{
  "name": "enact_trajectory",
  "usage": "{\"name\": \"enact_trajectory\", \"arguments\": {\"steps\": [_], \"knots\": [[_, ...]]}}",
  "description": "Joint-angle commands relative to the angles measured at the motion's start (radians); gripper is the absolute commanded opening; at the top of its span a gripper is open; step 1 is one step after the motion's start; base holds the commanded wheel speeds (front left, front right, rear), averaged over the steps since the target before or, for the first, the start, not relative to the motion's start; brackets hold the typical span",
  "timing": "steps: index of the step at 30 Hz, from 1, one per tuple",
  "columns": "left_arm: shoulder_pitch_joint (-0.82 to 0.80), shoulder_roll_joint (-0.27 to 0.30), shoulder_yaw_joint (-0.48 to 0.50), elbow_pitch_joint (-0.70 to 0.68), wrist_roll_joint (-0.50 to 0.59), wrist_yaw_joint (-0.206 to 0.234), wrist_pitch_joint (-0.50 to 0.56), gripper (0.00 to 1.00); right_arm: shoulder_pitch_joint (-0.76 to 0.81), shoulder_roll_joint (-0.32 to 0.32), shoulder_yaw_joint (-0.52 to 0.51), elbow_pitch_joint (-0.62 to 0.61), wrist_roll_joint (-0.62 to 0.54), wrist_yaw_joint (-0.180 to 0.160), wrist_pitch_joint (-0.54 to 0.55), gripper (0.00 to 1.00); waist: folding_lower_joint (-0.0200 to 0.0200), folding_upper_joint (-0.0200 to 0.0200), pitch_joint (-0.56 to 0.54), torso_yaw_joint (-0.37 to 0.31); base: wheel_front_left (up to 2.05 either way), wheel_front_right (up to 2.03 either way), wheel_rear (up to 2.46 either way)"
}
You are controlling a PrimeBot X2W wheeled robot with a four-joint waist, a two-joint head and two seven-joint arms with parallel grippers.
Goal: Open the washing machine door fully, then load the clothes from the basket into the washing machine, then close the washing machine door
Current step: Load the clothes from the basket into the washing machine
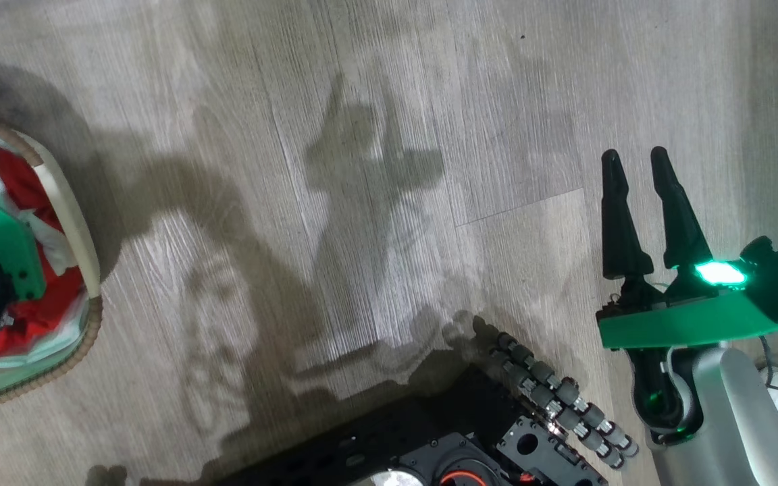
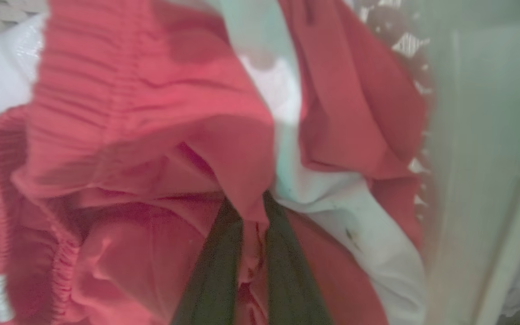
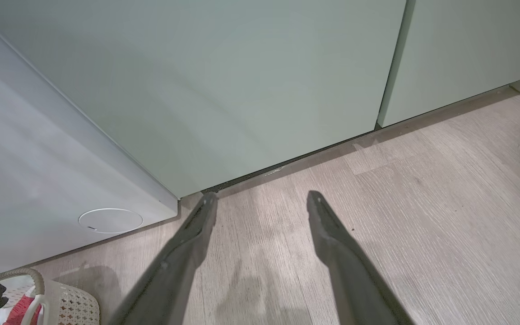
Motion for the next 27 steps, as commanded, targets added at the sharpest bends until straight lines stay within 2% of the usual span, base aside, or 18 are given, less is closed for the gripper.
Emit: {"name": "enact_trajectory", "arguments": {"steps": [1, 5, 11, 21, 27], "knots": [[0.022, 0.041, 0.015, -0.001, -0.009, -0.003, -0.002, 0.00, 0.028, -0.005, 0.017, -0.021, 0.011, 0.007, -0.009, 1.00, -0.0001, 0.0000, -0.005, 0.000, 0.00, 0.00, 0.00], [0.030, 0.028, 0.007, 0.000, -0.014, -0.006, -0.016, 0.00, 0.027, -0.005, 0.018, -0.021, -0.004, 0.007, -0.009, 1.00, -0.0001, 0.0000, -0.027, 0.012, 0.00, 0.00, 0.00], [0.067, -0.020, -0.006, 0.001, -0.027, -0.014, -0.070, 0.00, 0.026, -0.005, -0.001, -0.016, -0.037, 0.007, -0.009, 1.00, -0.0001, 0.0000, -0.101, 0.059, 0.00, 0.00, 0.00], [0.174, -0.097, 0.004, -0.010, -0.101, -0.026, -0.258, 0.00, 0.043, -0.005, -0.004, 0.021, -0.091, 0.007, -0.009, 1.00, -0.0001, 0.0000, -0.290, 0.137, 0.00, 0.00, 0.00], [0.230, -0.133, -0.047, -0.075, -0.123, -0.027, -0.345, 0.00, 0.067, -0.005, -0.018, 0.044, -0.120, 0.007, -0.009, 1.00, -0.0001, 0.0000, -0.405, 0.192, 0.00, 0.00, 0.00]]}}
